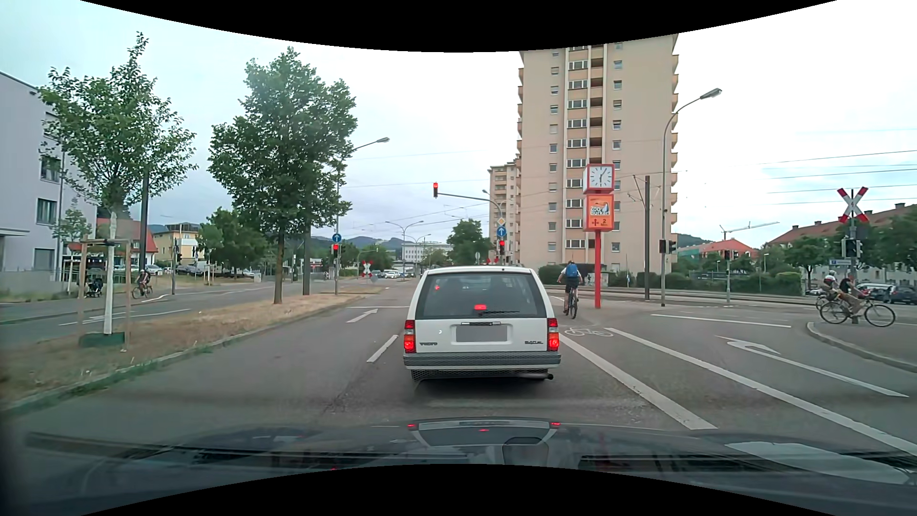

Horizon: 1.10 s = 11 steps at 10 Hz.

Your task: Follow the waypoints while adhering to traffic rules and regulations

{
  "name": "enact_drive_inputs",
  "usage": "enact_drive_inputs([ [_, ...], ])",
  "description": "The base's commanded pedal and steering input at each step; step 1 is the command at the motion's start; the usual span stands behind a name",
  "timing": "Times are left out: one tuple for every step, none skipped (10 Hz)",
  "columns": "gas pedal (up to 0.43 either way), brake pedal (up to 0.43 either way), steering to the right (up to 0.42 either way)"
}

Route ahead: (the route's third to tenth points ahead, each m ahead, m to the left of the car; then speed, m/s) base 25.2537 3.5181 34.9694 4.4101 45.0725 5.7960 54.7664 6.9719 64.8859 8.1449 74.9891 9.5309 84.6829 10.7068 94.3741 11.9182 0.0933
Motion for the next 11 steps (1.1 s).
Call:
enact_drive_inputs([
  [0.0,0.238,-0.025],
  [0.0,0.238,-0.032],
  [0.0,0.25,-0.033],
  [0.0,0.268,-0.032],
  [0.0,0.268,-0.031],
  [0.0,0.268,-0.029],
  [0.0,0.268,-0.024],
  [0.0,0.274,-0.022],
  [0.0,0.268,-0.022],
  [0.0,0.268,-0.022],
  [0.0,0.274,-0.022],
])
